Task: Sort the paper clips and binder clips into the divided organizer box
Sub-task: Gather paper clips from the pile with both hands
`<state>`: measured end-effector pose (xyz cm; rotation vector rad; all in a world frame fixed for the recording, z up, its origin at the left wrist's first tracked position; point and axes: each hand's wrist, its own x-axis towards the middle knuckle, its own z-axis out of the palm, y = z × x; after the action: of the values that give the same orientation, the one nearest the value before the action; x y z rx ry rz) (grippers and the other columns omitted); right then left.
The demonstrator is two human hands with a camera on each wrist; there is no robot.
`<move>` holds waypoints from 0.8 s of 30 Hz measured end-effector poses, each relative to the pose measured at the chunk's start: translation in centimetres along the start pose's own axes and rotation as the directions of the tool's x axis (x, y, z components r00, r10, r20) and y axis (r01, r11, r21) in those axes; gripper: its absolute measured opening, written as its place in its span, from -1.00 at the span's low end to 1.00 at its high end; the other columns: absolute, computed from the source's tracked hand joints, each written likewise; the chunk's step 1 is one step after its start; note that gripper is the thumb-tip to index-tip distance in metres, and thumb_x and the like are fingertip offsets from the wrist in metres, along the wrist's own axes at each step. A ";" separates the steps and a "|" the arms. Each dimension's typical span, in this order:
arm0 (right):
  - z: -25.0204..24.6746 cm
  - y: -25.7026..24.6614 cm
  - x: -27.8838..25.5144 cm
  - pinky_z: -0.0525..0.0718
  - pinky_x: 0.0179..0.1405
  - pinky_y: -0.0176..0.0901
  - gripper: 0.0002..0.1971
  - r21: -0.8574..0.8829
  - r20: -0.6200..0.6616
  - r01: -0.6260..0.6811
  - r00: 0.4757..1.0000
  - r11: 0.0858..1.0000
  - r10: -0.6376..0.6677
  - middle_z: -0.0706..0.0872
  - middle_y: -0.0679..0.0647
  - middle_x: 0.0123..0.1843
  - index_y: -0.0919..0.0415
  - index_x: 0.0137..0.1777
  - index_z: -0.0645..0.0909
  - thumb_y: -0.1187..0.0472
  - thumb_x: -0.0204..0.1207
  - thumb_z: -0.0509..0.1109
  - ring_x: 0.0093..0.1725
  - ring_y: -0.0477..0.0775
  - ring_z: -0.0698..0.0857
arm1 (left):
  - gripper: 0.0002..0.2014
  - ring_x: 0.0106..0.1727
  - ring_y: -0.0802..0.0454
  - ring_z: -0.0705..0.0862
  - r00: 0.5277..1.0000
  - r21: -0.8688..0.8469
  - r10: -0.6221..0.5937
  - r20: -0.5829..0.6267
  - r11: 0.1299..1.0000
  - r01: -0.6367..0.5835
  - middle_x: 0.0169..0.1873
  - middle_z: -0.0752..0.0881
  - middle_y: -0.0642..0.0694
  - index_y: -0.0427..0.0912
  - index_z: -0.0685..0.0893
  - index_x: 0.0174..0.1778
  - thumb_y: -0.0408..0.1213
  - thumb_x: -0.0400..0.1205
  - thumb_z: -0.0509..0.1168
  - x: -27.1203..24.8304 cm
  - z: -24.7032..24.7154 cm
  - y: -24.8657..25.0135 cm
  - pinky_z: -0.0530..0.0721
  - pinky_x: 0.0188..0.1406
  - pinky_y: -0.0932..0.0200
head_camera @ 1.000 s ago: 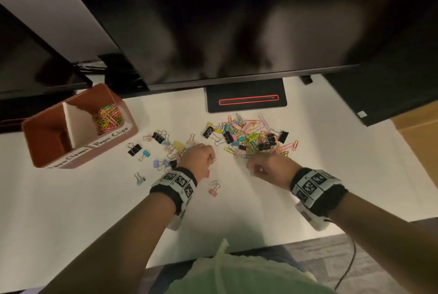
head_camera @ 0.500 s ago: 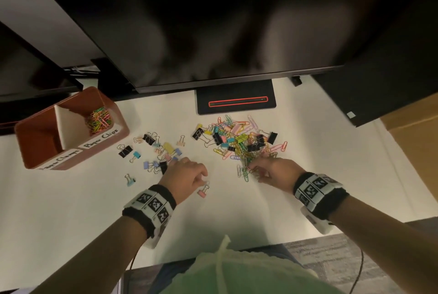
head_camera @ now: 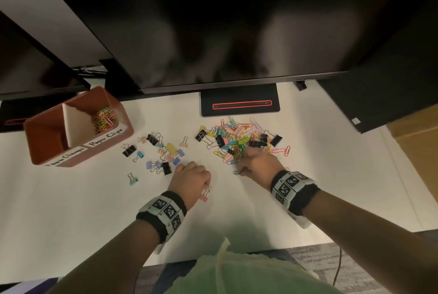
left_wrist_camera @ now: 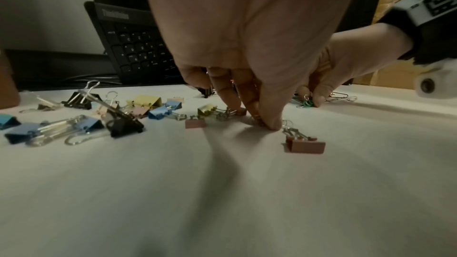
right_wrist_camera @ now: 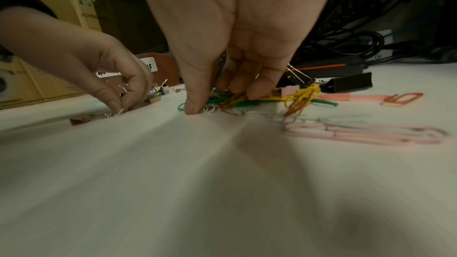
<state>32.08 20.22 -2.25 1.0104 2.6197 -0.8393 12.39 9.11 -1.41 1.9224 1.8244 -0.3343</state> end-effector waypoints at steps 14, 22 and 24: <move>-3.3 1.8 -1.5 0.67 -0.03 -0.17 -0.89 0.260 -0.186 0.055 0.983 0.964 -0.006 0.69 0.01 -0.04 0.16 -0.04 0.65 0.19 0.48 0.45 -0.12 -0.01 0.67 | -0.93 -0.13 0.00 0.61 0.979 -0.509 -0.101 -0.177 0.860 -0.004 -0.13 0.61 -0.07 -0.19 0.66 -0.08 -0.33 0.59 0.29 3.9 -2.1 -0.8 0.65 0.00 0.06; -3.6 3.1 -1.2 0.61 -0.09 -0.22 -0.90 0.294 -0.070 -0.081 0.992 0.952 0.106 0.62 -0.08 -0.12 0.12 -0.08 0.59 0.20 0.46 0.45 -0.12 -0.01 0.66 | -0.82 -0.12 -0.06 0.65 0.973 -0.562 -0.171 -0.157 0.825 0.054 -0.11 0.67 -0.17 -0.24 0.68 0.05 -0.33 0.55 0.36 6.3 -2.3 -0.2 0.64 0.01 0.05; -3.2 3.1 -1.1 0.63 -0.04 -0.15 -0.90 0.247 -0.025 -0.072 0.996 0.966 0.081 0.60 -0.06 -0.08 0.14 -0.07 0.61 0.21 0.45 0.46 -0.12 -0.02 0.63 | -0.87 -0.17 -0.05 0.62 0.970 -0.549 -0.179 -0.164 0.834 0.061 -0.09 0.64 -0.18 -0.27 0.70 -0.03 -0.34 0.55 0.35 6.7 -2.2 -0.2 0.63 0.02 0.03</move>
<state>34.96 23.33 -0.61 1.1890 2.5302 -1.1591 12.49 16.08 -2.75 1.4866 1.9116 0.3373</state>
